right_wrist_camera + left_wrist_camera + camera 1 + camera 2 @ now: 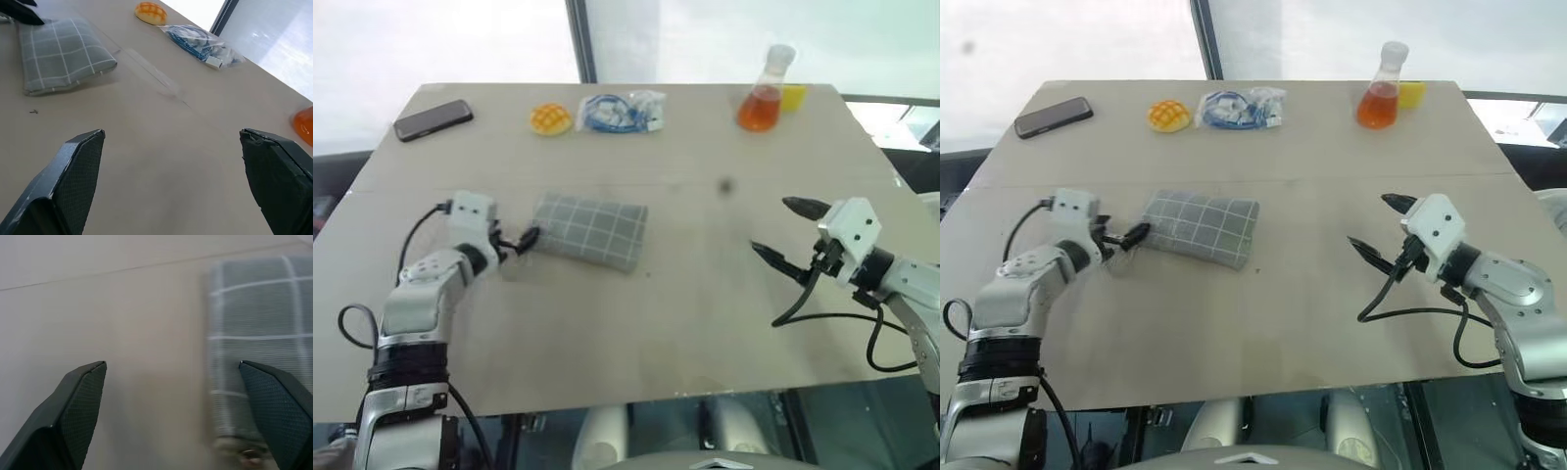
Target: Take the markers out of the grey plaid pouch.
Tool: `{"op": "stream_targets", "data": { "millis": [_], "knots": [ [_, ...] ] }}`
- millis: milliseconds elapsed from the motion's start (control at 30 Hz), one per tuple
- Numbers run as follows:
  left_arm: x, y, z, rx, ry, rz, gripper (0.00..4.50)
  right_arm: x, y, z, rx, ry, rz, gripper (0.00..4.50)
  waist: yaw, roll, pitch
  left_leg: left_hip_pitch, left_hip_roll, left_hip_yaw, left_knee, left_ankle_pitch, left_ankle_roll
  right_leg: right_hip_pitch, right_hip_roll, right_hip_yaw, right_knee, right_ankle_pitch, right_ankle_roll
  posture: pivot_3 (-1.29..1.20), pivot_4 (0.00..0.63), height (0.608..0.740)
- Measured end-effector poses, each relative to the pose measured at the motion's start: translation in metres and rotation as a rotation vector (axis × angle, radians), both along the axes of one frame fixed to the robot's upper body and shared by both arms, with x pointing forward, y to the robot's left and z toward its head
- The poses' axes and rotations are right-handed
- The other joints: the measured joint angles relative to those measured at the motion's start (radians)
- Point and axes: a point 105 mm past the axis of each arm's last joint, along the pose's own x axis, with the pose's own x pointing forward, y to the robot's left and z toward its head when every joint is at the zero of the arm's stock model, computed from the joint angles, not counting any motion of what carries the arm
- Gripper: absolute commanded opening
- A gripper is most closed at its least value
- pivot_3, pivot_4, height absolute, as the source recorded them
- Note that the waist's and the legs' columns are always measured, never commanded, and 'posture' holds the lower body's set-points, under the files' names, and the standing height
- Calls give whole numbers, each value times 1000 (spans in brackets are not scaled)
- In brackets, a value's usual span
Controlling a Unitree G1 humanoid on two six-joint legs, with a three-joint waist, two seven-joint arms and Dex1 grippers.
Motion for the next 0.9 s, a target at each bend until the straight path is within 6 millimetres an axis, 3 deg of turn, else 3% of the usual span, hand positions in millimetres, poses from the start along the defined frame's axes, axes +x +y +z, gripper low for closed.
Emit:
{"op": "stream_targets", "data": {
  "millis": [300, 400, 500, 600, 667, 767, 900],
  "knots": [
    [-51, -55, -4, -23, 81, -458, 4484, -32, 25, 5, 40, 65, 209, 4500, -4, 0, 0, 0, 1, 0, 1, 0, 0, 0, -1, 0, 0, -2, -4, 0, 150, 740],
    [-56, -69, 3, -60, 55, -516, 4484, -41, 33, 2, 25, 83, 269, 4500, -1, 0, 0, 0, 1, 0, 2, 0, 0, 0, -1, 1, 0, -2, -4, 0, 150, 740],
    [-49, -61, 15, -102, 9, -456, 4484, -46, 37, 1, 22, 89, 302, 4500, 2, 0, 1, 0, 1, 0, 3, 0, 0, 0, 0, 0, 0, -2, -4, 0, 150, 740],
    [-38, -30, 26, -65, -33, -326, 4484, -49, 39, 3, 15, 77, 317, 4500, 1, 0, 1, 0, 1, 0, 3, 0, 0, 0, 0, 1, 0, -2, -4, 0, 150, 740],
    [-33, -4, 24, -3, -29, -209, 4484, -50, 41, 3, 13, 75, 328, 4500, 2, 0, 0, 0, 1, 0, 3, 0, 0, 0, 0, 1, 0, -2, -4, 0, 150, 740],
    [-30, 18, 12, 47, 3, -99, 4484, -50, 43, 2, 10, 76, 337, 4500, 5, 0, 1, 0, 1, 0, 3, 0, 0, 0, 0, 1, 0, -2, -4, 0, 150, 740],
    [-29, 12, -4, 89, 57, -104, 4484, -50, 46, 1, -4, 65, 349, 4500, 13, 0, 1, 0, 1, 0, 3, 0, 0, 0, 0, 1, 0, -2, -4, 0, 150, 740]
  ]
}}
